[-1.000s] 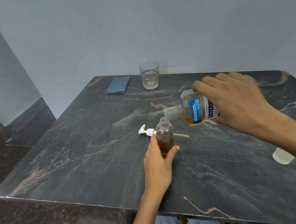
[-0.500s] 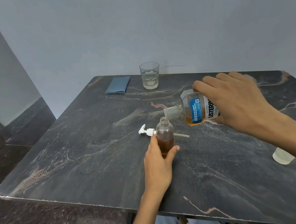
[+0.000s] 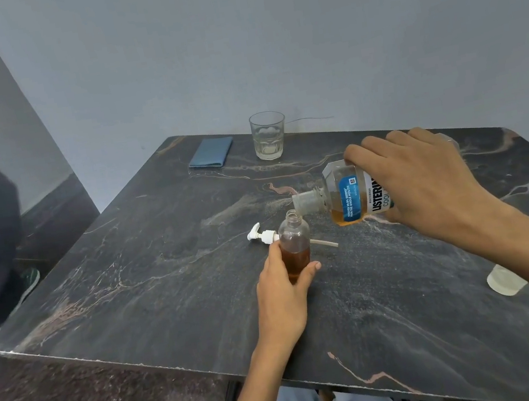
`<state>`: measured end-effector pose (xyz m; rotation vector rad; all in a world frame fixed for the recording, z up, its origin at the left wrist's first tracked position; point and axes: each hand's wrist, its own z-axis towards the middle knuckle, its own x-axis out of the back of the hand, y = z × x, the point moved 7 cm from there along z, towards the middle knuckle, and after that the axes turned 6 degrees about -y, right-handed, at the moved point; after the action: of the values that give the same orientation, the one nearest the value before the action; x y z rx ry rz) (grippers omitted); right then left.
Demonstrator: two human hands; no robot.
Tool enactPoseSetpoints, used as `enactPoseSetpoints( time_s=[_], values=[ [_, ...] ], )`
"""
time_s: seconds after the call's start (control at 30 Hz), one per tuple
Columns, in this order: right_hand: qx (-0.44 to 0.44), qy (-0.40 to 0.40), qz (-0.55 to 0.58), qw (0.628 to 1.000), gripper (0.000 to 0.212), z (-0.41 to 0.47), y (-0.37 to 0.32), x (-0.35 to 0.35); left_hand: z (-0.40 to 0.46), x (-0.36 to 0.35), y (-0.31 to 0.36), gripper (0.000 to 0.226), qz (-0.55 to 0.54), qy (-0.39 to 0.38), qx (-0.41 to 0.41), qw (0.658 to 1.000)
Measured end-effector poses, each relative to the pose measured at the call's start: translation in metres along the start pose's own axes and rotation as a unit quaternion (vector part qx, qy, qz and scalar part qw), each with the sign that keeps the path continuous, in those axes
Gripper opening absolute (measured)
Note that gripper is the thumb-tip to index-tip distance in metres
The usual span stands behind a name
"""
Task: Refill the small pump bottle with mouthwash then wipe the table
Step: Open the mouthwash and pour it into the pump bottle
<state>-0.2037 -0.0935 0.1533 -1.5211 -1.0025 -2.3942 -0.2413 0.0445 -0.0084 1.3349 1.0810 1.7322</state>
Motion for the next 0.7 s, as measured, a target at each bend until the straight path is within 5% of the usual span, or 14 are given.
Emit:
enactPoseSetpoints(
  time_s=[0.7],
  values=[
    [-0.006,-0.005,-0.007,1.000,0.075,0.0003,0.0012,-0.0006,-0.0003,-0.0004,-0.0005,0.047,-0.002,0.004,-0.012,1.000]
  ],
)
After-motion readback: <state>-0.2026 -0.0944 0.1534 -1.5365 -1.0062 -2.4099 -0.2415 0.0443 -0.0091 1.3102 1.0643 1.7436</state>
